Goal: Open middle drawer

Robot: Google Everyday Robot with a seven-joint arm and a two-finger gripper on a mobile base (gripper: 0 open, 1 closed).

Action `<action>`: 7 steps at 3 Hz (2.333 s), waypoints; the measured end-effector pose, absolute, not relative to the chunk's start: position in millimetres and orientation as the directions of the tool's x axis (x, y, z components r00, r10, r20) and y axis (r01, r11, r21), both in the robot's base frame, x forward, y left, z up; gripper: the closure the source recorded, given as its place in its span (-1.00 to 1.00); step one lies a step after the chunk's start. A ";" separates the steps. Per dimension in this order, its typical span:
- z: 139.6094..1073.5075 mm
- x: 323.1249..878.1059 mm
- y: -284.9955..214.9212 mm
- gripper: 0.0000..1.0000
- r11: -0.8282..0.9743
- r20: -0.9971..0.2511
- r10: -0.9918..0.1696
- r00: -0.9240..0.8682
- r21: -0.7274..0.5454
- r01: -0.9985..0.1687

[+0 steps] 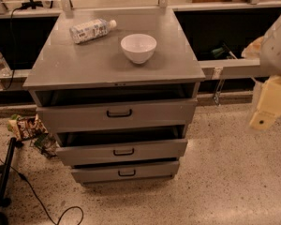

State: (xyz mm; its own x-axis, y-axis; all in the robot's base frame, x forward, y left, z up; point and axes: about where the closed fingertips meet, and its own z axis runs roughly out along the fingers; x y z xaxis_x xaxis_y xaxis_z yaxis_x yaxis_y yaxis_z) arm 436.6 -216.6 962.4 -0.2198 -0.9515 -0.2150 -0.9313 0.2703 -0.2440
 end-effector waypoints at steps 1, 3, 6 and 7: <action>939.5 425.5 -221.3 -1.00 0.289 -0.243 -0.942 -0.233 -0.229 -0.930; 822.2 409.5 -215.1 -1.00 0.255 -0.370 -0.912 -0.180 -0.165 -0.953; 803.2 417.9 -200.3 -1.00 0.215 -0.392 -0.910 -0.132 -0.177 -0.960; 737.4 432.4 -161.1 -1.00 0.103 -0.485 -0.875 0.003 -0.192 -0.976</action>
Offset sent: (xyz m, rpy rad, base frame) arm -0.0337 -0.0053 -0.1582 0.2105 0.0632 0.0616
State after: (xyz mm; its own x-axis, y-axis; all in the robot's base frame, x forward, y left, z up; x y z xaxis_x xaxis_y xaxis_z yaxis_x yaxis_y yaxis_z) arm 432.4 -161.1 737.4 0.0029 -0.8746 -0.4849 -0.9759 0.1033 -0.1922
